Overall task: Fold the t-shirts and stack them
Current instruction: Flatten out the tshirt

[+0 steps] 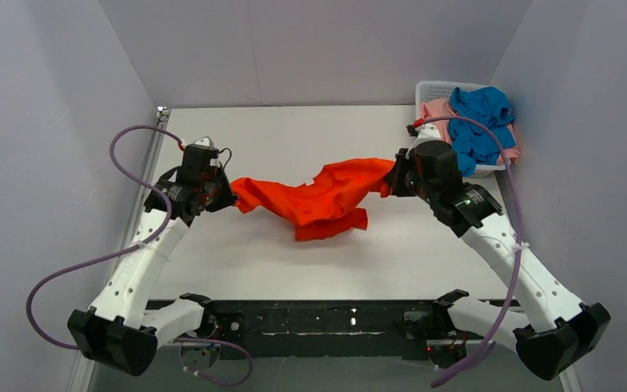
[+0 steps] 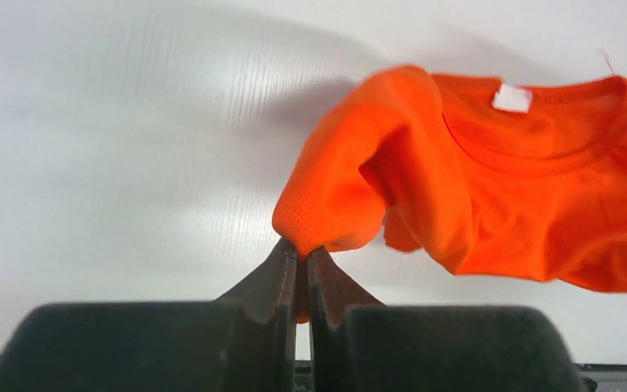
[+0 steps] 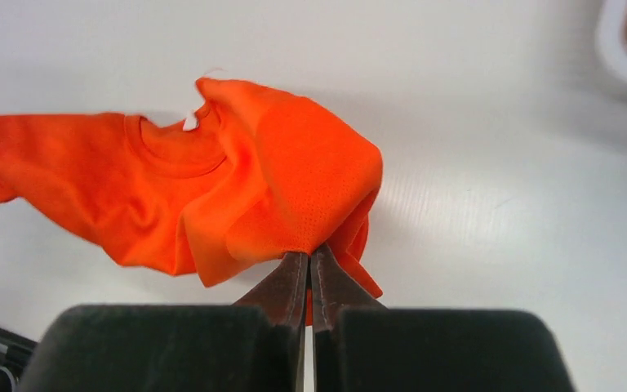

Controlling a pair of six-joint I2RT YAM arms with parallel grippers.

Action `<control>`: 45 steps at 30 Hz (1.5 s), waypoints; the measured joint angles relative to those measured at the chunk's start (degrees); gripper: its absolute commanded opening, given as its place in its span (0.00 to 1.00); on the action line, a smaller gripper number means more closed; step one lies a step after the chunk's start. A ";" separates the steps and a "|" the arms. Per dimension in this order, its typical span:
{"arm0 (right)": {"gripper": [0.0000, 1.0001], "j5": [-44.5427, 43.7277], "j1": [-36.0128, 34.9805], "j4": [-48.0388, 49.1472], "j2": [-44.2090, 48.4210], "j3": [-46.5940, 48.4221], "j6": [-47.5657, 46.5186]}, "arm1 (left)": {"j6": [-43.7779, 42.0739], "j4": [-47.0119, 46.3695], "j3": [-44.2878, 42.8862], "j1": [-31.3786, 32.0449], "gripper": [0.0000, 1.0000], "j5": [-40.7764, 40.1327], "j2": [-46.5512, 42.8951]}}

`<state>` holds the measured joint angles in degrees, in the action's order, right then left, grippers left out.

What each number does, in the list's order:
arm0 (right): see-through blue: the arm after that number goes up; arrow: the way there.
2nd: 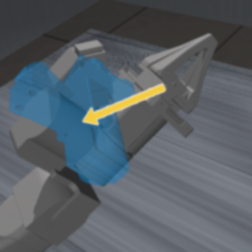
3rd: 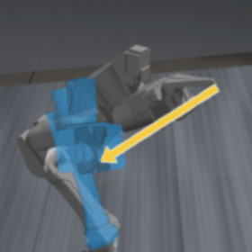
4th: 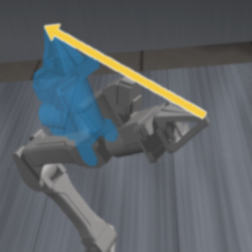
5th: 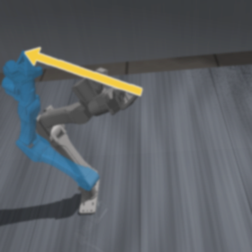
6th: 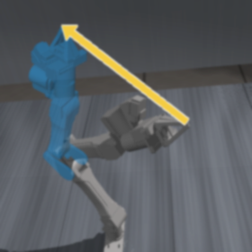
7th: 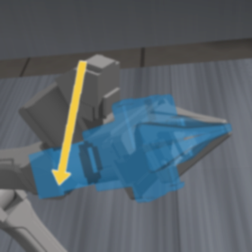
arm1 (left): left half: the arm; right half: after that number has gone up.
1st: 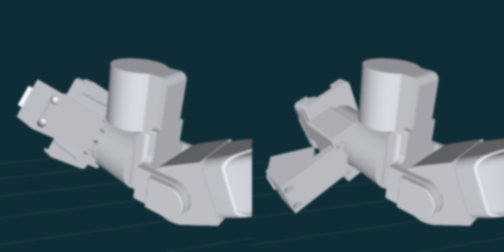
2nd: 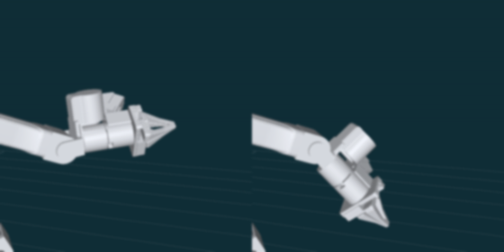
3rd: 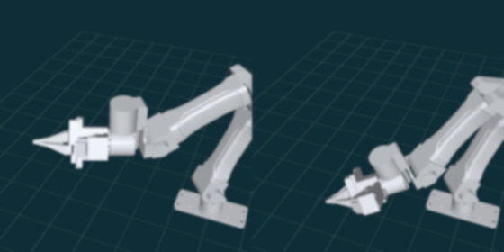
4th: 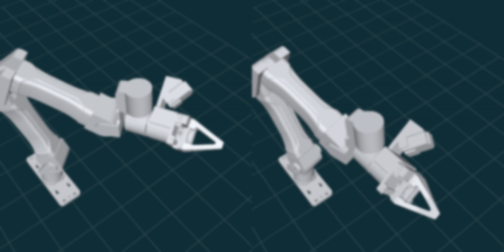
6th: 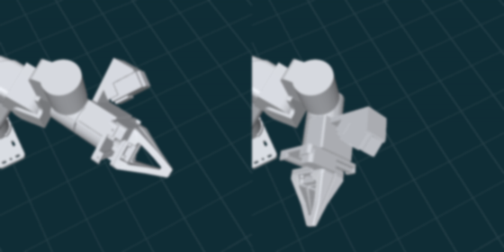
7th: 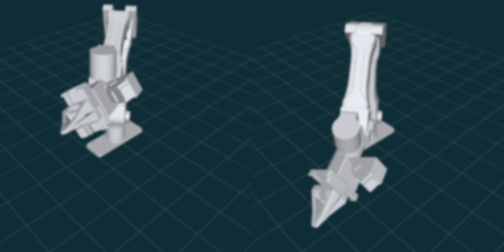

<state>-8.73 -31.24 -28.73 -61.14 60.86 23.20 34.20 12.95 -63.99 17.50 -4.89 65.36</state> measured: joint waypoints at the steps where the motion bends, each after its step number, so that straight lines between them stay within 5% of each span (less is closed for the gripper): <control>1: 0.01 -0.81 0.00 -0.57 0.76 1.20 -0.22 | -0.44 1.18 -1.44 0.00 0.00 -1.25 -1.81; 13: 0.01 -5.95 0.00 -11.39 6.71 28.55 -5.75 | -6.84 6.16 -20.59 0.00 0.00 -6.32 -15.26; 27: 0.01 13.66 0.00 -11.19 12.94 53.72 -7.04 | -15.45 7.23 -44.72 0.00 0.00 1.27 -20.76; 35: 0.01 6.19 0.00 -8.74 9.03 50.03 -9.94 | -17.11 8.83 -46.45 0.00 0.00 -2.75 -13.38; 42: 0.01 -8.02 3.93 -1.49 -2.40 33.27 -12.90 | -16.98 10.64 -40.59 -2.01 0.00 -15.63 7.61; 43: 0.01 -7.19 6.32 0.15 -5.29 30.75 -12.44 | -16.28 10.88 -40.00 -3.26 0.03 -15.47 11.52; 45: 0.08 -3.37 10.97 3.80 -11.30 26.23 -10.73 | -14.53 10.19 -38.45 -6.62 0.55 -13.75 20.02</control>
<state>-12.10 -20.27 -24.93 -72.44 87.09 12.47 19.66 23.14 -102.43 10.87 -18.63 85.38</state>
